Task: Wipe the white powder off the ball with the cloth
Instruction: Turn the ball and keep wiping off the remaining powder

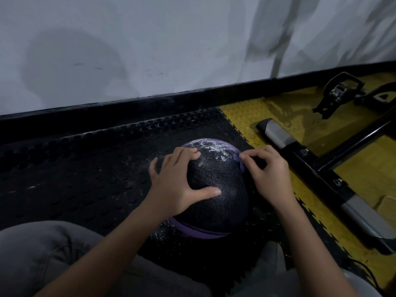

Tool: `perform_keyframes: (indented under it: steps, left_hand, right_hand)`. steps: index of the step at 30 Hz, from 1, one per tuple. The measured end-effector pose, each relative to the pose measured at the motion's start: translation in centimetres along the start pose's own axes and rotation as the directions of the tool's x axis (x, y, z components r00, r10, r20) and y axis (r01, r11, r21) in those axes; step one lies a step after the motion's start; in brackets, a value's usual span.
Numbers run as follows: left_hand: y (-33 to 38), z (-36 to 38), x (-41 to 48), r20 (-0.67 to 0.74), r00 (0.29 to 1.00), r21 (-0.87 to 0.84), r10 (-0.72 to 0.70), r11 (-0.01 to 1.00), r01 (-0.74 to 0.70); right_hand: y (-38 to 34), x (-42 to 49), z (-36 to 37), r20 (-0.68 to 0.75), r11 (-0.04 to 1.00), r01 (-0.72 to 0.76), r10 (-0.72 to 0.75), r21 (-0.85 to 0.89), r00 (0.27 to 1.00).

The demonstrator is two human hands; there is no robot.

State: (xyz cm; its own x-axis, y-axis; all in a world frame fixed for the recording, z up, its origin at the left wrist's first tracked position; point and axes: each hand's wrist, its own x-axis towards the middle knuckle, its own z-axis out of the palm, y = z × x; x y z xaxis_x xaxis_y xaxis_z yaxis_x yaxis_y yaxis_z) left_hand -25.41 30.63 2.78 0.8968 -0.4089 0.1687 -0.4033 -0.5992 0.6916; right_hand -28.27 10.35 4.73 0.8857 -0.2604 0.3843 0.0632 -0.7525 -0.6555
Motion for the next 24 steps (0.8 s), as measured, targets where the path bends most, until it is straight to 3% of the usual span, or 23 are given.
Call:
perform_keyframes:
  steps: [2, 7, 9, 13, 15, 20, 22, 24]
  left_hand:
    - [0.2, 0.2, 0.1, -0.004, 1.000, -0.001, 0.004, 1.000, -0.004]
    - [0.0, -0.2, -0.1, -0.017, 1.000, -0.010, -0.020, 1.000, 0.020]
    - [0.0, -0.4, -0.2, -0.001, 1.000, -0.015, -0.027, 1.000, 0.027]
    - [0.1, -0.1, 0.0, 0.003, 1.000, -0.008, -0.010, 1.000, 0.010]
    - [0.1, 0.1, 0.1, -0.010, 1.000, 0.005, -0.008, 1.000, 0.008]
    - [-0.1, -0.1, -0.1, -0.035, 0.999, 0.002, -0.027, 1.000, 0.027]
    - [-0.2, -0.3, -0.1, -0.016, 1.000, -0.006, -0.025, 1.000, 0.025]
    - [0.0, -0.3, 0.0, 0.003, 1.000, -0.009, -0.013, 1.000, 0.013]
  right_hand:
    - [-0.2, -0.2, 0.0, -0.010, 0.999, -0.004, 0.004, -0.041, 1.000]
    - [-3.0, -2.1, 1.2, 0.044, 0.951, 0.258, -0.255, -0.169, 0.966]
    - [-2.2, -1.4, 1.0, 0.044, 0.968, 0.220, -0.216, -0.117, 0.975]
    - [0.7, 0.3, -0.1, 0.000, 0.997, -0.033, 0.033, -0.071, 0.999]
    - [0.3, -0.1, 0.0, -0.012, 0.996, 0.007, -0.008, -0.084, 1.000]
    - [-3.3, -2.1, 1.5, 0.049, 0.916, 0.332, -0.330, -0.223, 0.943]
    - [-2.6, -1.4, 1.3, 0.057, 0.930, 0.312, -0.307, -0.194, 0.950]
    - [-0.8, -0.3, 0.7, 0.022, 0.973, 0.167, -0.165, -0.160, 0.986]
